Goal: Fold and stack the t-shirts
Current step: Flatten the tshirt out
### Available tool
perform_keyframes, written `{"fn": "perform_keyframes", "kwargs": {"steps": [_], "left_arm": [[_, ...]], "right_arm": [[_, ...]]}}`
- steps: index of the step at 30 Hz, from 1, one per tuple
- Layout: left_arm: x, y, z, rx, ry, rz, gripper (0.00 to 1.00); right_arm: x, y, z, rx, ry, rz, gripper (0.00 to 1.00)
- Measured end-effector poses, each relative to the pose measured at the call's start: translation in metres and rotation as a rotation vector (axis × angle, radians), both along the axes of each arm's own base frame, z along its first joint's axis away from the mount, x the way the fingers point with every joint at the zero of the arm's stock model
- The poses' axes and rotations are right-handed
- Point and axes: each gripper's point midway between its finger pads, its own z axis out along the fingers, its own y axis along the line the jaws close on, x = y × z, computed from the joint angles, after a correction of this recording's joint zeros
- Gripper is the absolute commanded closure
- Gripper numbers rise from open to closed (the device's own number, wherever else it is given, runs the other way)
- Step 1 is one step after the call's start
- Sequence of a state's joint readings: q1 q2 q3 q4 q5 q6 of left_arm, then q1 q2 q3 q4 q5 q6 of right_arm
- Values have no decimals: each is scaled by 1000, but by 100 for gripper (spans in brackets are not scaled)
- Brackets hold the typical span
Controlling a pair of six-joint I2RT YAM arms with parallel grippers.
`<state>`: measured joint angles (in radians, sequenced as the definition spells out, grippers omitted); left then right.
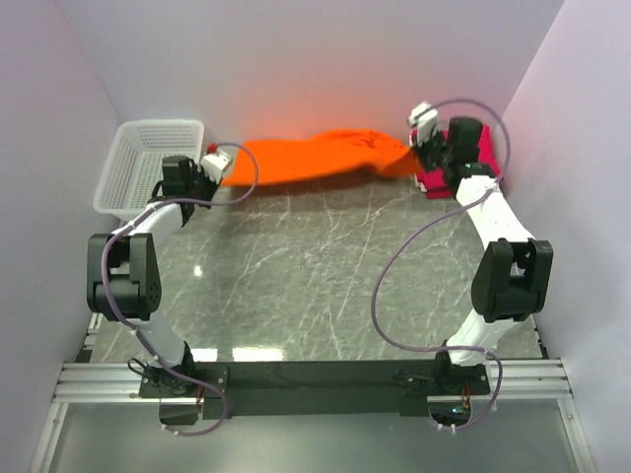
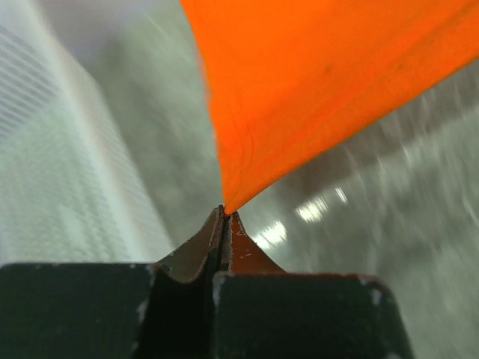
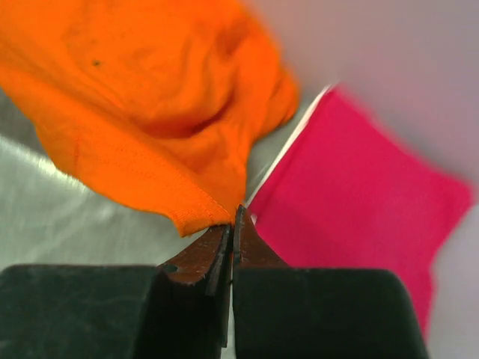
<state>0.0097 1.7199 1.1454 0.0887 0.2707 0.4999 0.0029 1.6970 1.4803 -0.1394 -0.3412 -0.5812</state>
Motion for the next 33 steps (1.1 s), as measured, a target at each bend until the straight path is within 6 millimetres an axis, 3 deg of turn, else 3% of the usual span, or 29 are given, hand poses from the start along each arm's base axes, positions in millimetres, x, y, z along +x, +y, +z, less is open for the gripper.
{"fn": "perform_keyframes", "kwargs": {"steps": [2,5,9,13,18,20,22,23,25,26,28,30,33], "left_arm": [[-17,-1,-25,7,86,-21,99],[-22,-3,-30,14,108,-45,99],[-36,-4,-37,15,170,-87,99],[-68,-8,-32,32,244,-177,99],[-129,-17,-6,113,244,-340,99],[-163,-19,-12,155,269,-412,99],[-200,-19,-30,190,337,-481,99],[-216,-19,-40,200,374,-509,98],[-250,-18,-63,223,461,-576,82],[-267,-17,-73,235,504,-608,77],[-294,-14,-85,258,567,-658,62],[-310,-11,-85,283,584,-685,57],[-310,-9,-74,319,541,-686,57]], "right_arm": [[-17,0,-37,-38,104,26,100],[-39,-1,-62,-82,191,57,100],[-62,-2,-57,-141,226,107,100],[-90,-3,-41,-213,245,172,100],[-144,-2,-38,-306,290,258,100],[-178,1,-56,-339,337,305,100],[-211,8,-84,-371,399,358,100],[-233,14,-103,-388,448,399,96],[-271,25,-137,-424,539,484,82],[-291,30,-153,-443,590,531,59],[-325,33,-174,-466,681,594,40],[-340,29,-176,-480,719,605,34],[-330,30,-155,-463,694,584,34]]}}
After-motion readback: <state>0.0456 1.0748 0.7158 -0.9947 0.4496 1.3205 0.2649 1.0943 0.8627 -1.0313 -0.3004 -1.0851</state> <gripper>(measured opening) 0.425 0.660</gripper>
